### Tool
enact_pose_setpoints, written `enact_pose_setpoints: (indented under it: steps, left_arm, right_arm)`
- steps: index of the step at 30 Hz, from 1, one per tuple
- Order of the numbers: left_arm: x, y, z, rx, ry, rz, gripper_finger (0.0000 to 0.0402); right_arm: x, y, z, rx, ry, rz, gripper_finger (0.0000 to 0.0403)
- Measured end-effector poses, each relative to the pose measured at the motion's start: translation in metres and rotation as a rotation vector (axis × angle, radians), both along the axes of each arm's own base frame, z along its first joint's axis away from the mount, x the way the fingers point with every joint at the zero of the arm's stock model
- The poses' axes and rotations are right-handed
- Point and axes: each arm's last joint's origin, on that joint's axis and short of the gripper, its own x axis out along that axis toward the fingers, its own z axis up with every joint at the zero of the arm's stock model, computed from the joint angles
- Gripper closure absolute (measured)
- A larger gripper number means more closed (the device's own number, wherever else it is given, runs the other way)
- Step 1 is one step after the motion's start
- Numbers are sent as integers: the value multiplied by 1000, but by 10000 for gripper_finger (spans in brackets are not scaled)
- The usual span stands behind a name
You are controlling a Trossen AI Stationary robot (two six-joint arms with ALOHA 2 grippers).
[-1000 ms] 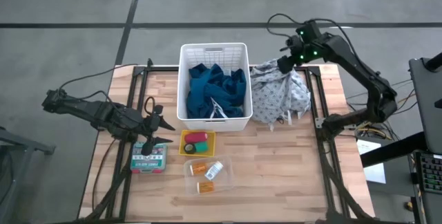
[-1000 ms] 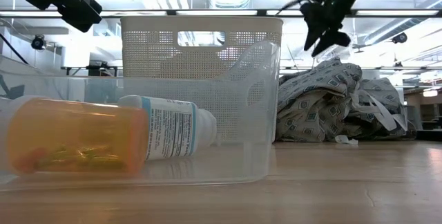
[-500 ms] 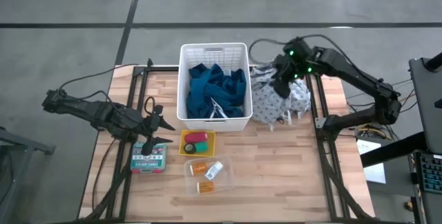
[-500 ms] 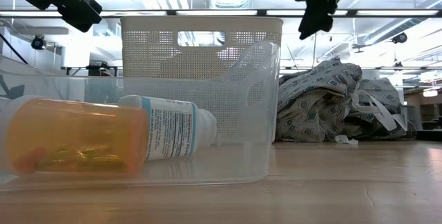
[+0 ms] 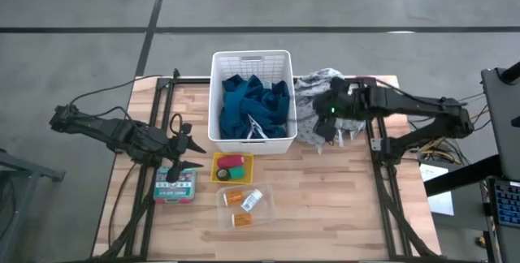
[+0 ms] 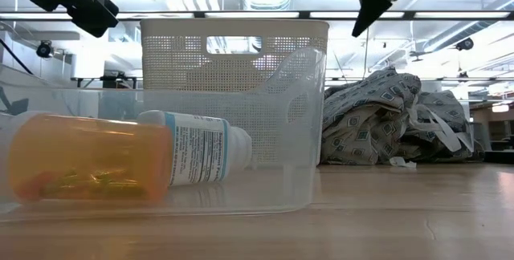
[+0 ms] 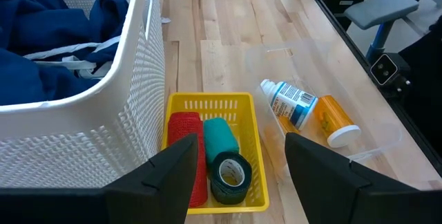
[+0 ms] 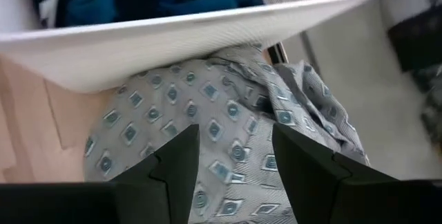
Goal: Pick & Place Medicine items
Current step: Put the gray lapover patient gown into the white laundry bin
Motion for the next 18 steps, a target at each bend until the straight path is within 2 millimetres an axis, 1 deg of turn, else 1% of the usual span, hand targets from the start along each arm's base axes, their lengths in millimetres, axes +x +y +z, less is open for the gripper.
enact_pose_setpoints:
  steps: [5, 8, 14, 18]
  left_arm:
    - [0, 0, 0, 0, 0, 0, 176]
    - [0, 0, 0, 0, 0, 0, 176]
    - [0, 0, 0, 0, 0, 0, 176]
    - [0, 0, 0, 0, 0, 0, 176]
  right_arm:
    - [2, 28, -11, -74, 37, 69, 222]
    - [1, 41, -23, -108, 70, 110, 222]
    - [-2, 65, -56, -210, 138, 193, 222]
    - [-5, 82, -83, -354, 166, 278, 222]
